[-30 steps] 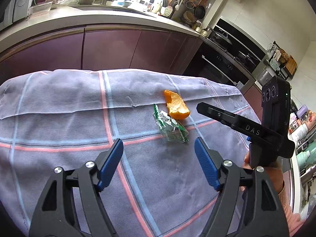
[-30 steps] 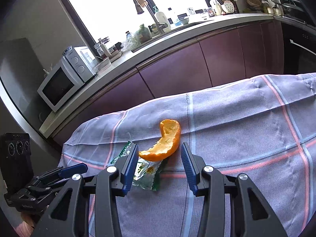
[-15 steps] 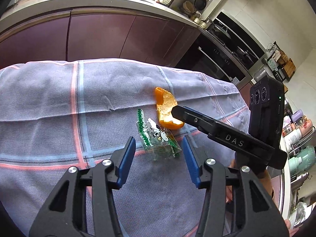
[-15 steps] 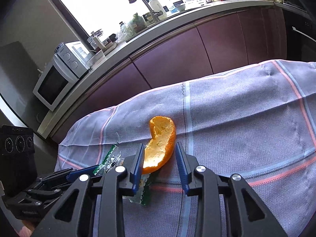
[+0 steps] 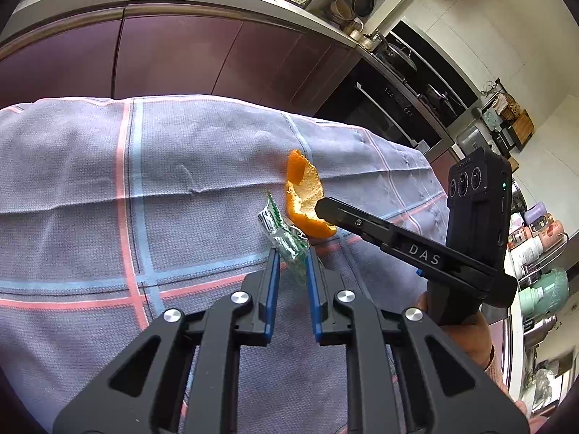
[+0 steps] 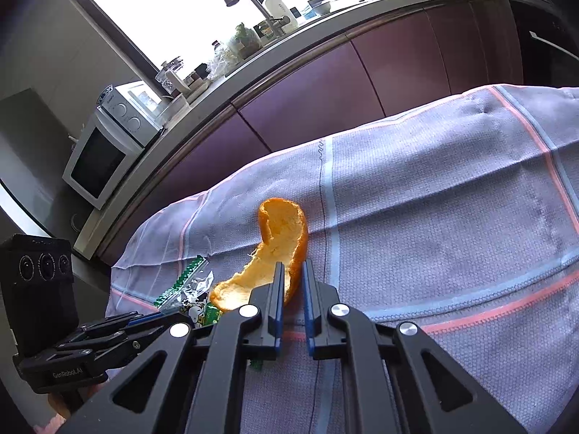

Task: Collect trash
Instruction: 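Grasp the orange peel with the right tool while the left tool grasps the green wrapper, then carry the orange peel and green wrapper over the teal bin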

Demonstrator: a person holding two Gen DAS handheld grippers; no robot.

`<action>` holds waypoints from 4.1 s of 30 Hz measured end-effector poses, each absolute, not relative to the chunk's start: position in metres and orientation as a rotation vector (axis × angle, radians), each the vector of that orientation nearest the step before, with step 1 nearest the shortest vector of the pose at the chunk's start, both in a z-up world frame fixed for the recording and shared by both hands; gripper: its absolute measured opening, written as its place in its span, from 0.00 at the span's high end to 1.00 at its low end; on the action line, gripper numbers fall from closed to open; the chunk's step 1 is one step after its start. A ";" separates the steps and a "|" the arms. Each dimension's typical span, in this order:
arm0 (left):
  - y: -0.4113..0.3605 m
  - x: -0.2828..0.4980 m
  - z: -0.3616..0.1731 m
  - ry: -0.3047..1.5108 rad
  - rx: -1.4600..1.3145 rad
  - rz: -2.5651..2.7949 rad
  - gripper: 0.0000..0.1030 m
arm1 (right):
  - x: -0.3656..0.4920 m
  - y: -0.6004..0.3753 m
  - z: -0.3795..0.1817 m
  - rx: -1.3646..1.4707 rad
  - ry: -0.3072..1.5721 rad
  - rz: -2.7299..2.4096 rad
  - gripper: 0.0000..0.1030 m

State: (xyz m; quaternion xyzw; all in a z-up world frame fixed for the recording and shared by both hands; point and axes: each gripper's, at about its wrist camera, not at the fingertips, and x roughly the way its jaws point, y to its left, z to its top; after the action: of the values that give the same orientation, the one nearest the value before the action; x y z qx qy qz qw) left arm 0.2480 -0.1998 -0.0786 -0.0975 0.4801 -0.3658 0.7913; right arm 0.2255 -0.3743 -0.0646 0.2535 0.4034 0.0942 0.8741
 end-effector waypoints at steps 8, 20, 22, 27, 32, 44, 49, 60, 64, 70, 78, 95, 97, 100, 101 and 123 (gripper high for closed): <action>-0.195 0.245 -0.077 1.011 -0.199 -0.770 0.90 | 0.224 -0.374 -0.062 0.531 0.830 0.209 0.94; -0.162 0.227 -0.062 0.942 -0.180 -0.746 0.92 | 0.216 -0.373 -0.059 0.518 0.835 0.207 0.91; -0.156 0.223 -0.060 0.930 -0.173 -0.742 0.92 | 0.218 -0.374 -0.061 0.527 0.843 0.199 0.90; -0.143 0.219 -0.057 0.922 -0.182 -0.738 0.92 | 0.221 -0.369 -0.064 0.520 0.857 0.198 0.91; -0.128 0.211 -0.053 0.902 -0.178 -0.725 0.92 | 0.217 -0.364 -0.058 0.514 0.836 0.211 0.93; -0.075 0.177 -0.035 0.852 -0.191 -0.691 0.92 | 0.181 -0.325 -0.036 0.515 0.762 0.332 0.93; -0.045 0.156 -0.027 0.825 -0.177 -0.663 0.92 | 0.165 -0.298 -0.029 0.511 0.747 0.413 0.93; 0.019 0.117 -0.019 0.789 -0.164 -0.569 0.92 | 0.150 -0.235 -0.023 0.486 0.750 0.538 0.93; 0.041 0.109 -0.020 0.790 -0.182 -0.536 0.92 | 0.149 -0.216 -0.021 0.485 0.753 0.575 0.93; 0.068 0.098 -0.021 0.783 -0.193 -0.491 0.92 | 0.148 -0.190 -0.019 0.479 0.760 0.618 0.93; 0.091 0.084 -0.014 0.762 -0.195 -0.445 0.92 | 0.147 -0.164 -0.017 0.470 0.770 0.663 0.93; 0.142 0.061 -0.008 0.733 -0.221 -0.345 0.92 | 0.152 -0.115 -0.016 0.444 0.790 0.733 0.93; 0.146 0.060 -0.007 0.731 -0.224 -0.337 0.92 | 0.154 -0.110 -0.016 0.443 0.792 0.738 0.93; 0.150 0.057 -0.006 0.726 -0.226 -0.327 0.92 | 0.156 -0.103 -0.017 0.443 0.794 0.748 0.93; 0.152 0.057 -0.006 0.724 -0.228 -0.324 0.92 | 0.157 -0.101 -0.017 0.444 0.796 0.752 0.93; 0.189 0.051 -0.007 0.709 -0.255 -0.247 0.92 | 0.170 -0.055 -0.017 0.418 0.819 0.820 0.93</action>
State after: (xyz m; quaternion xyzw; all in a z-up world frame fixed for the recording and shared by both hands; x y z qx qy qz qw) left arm 0.0509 0.1892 -0.0075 -0.1241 0.3453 -0.1203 0.9224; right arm 0.1697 -0.0546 -0.0174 0.1962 0.3839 0.3847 0.8162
